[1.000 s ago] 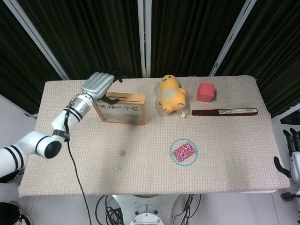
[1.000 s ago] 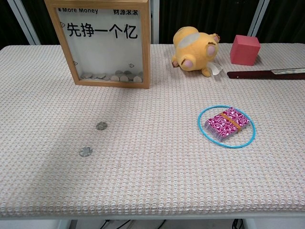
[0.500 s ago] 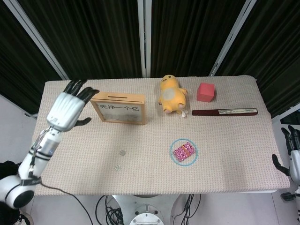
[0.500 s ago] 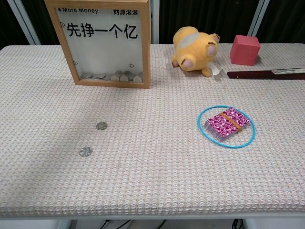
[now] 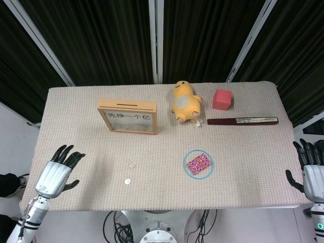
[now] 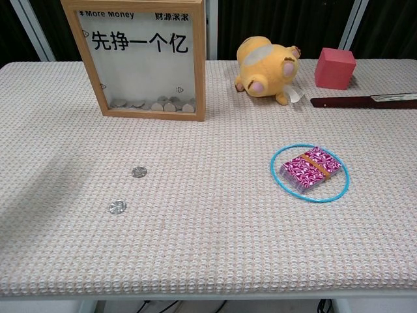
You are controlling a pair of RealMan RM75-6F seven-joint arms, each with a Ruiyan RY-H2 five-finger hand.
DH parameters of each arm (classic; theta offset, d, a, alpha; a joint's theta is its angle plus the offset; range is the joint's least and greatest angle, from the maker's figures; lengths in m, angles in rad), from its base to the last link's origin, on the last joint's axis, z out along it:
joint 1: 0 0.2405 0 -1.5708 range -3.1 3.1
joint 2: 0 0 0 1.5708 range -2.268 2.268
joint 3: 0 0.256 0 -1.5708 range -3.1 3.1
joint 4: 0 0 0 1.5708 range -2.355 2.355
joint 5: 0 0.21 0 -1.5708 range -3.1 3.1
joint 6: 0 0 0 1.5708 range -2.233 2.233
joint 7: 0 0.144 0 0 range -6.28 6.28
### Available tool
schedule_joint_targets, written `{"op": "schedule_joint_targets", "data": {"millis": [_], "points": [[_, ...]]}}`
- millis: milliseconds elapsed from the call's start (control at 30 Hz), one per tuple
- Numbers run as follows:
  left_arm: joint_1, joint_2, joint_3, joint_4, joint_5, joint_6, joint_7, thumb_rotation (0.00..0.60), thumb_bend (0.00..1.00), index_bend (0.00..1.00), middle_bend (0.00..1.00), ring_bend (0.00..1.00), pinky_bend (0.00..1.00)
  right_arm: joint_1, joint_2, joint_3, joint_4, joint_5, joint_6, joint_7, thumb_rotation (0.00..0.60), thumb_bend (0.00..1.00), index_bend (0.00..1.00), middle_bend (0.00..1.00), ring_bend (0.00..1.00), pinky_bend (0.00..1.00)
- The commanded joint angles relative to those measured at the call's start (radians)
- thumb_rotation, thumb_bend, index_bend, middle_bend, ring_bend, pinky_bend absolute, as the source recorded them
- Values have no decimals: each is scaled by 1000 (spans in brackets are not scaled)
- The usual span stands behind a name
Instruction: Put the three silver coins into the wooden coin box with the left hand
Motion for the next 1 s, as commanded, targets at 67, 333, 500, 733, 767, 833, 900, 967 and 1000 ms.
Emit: {"op": "schedule_joint_targets", "data": {"millis": [67,333,500,733,767,833,900,967,1000], "points": [[-7,-104,-24,99,38,-84,-77,600,111,194,223,78,122,-6,4,0,-1,8,4,-1,600,305,0,0,0,0],[-71,-270,-82,226,88,-188,-151,600,125,211,217,78,119,-11,4,-3,6,19,-2,7,600,305,0,0,0,0],[-105,-361,-139,312,88,-213,-174,600,144,261,218,78,118,-15,8,-3,13,26,-4,21,600,305,0,0,0,0],[-137,-435,-173,382,47,-286,-196,600,174,318,219,78,116,-19,14,-1,24,35,-8,38,600,305,0,0,0,0],[-142,-449,-181,397,37,-296,-203,600,180,325,219,78,115,-19,14,-1,26,37,-10,41,600,305,0,0,0,0],[-149,-469,-193,425,21,-313,-218,600,190,335,220,78,115,-18,15,-1,27,39,-13,43,600,305,0,0,0,0],[-158,-488,-204,450,7,-331,-237,600,200,344,221,78,115,-17,16,0,28,41,-17,44,600,305,0,0,0,0],[-165,-500,-208,472,4,-339,-249,600,206,350,220,78,114,-16,17,0,28,43,-21,44,600,305,0,0,0,0],[-167,-503,-207,479,4,-342,-252,600,209,353,220,78,114,-15,17,1,27,43,-22,43,600,305,0,0,0,0]]}}
